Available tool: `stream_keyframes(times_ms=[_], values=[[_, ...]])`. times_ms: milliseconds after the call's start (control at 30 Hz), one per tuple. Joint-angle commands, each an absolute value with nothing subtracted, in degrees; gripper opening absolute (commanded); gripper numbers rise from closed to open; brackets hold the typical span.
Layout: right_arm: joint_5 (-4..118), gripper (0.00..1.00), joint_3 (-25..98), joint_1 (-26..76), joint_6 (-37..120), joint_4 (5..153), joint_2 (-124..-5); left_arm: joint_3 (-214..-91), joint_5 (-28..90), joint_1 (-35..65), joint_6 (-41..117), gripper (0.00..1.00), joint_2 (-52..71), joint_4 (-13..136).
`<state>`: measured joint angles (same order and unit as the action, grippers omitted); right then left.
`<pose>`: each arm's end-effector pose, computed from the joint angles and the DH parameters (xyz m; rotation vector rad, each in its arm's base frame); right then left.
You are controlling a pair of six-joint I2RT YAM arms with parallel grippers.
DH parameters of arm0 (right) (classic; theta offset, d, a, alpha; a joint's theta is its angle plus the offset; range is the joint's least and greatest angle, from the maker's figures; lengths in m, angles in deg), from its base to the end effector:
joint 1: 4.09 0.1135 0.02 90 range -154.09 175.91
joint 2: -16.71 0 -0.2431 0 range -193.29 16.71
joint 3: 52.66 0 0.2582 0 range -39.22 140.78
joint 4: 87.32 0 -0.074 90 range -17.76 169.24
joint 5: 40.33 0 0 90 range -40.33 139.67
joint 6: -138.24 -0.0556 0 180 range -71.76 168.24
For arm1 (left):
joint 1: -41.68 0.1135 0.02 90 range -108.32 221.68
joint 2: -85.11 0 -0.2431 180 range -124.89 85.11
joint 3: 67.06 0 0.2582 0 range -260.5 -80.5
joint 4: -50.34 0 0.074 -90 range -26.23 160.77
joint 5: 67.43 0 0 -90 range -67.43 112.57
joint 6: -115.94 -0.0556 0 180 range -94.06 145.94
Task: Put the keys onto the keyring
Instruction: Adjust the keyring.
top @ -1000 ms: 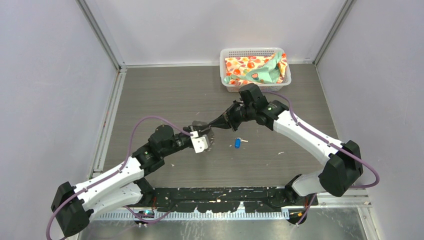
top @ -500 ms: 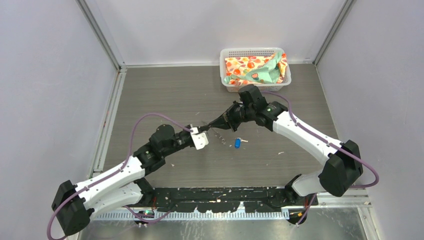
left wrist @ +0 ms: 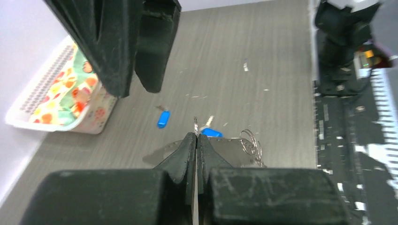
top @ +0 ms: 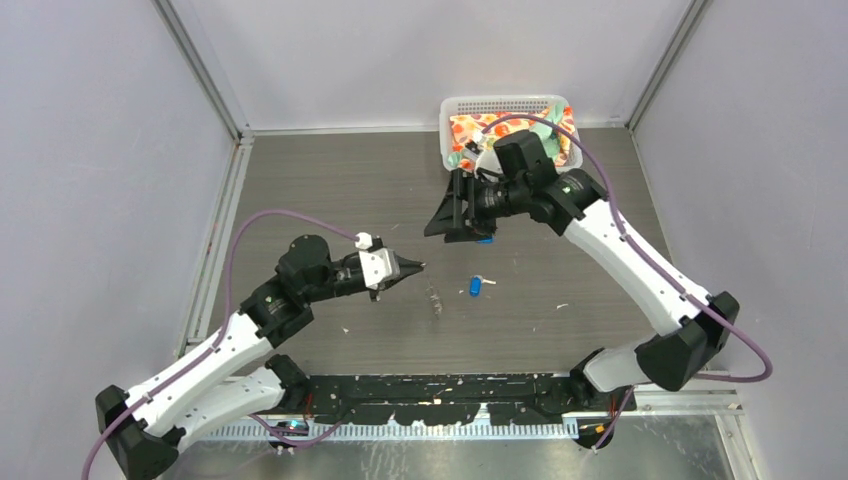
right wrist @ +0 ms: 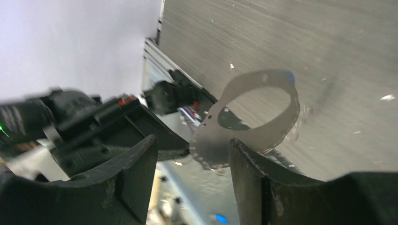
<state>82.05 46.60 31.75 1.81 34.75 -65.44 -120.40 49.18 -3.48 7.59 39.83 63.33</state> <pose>0.2461 0.2145 0.3512 -0.1013 2.5514 1.3155 0.1430 -0.1791 0.3118 1.1813 1.2234 -0.7358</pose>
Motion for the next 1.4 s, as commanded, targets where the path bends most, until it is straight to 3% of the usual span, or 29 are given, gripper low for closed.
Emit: stream_keyframes(times_ms=[0,167,367,633,1133,1367], values=[[85.7,0.62,48.6,31.7,30.6,30.2,-57.8,-126.9,60.4,-1.6,14.2,0.00,38.7,69.7],[91.1,0.59,43.8,32.3,41.3,37.0,-50.3,-133.8,71.5,-0.2,16.8,0.00,34.7,75.5],[92.5,0.49,47.1,37.0,47.9,34.7,-50.5,-139.4,74.2,0.1,15.7,0.00,30.7,81.0],[85.6,0.31,47.5,44.0,52.5,34.7,-51.4,-142.4,76.2,0.9,16.6,0.00,29.3,82.2],[80.3,0.27,48.2,48.7,55.2,33.2,-51.9,-146.0,80.8,2.2,17.6,0.00,27.6,83.8],[79.9,0.01,47.0,49.6,54.7,35.4,-51.3,-146.8,82.4,2.3,17.7,0.00,26.7,84.0]])
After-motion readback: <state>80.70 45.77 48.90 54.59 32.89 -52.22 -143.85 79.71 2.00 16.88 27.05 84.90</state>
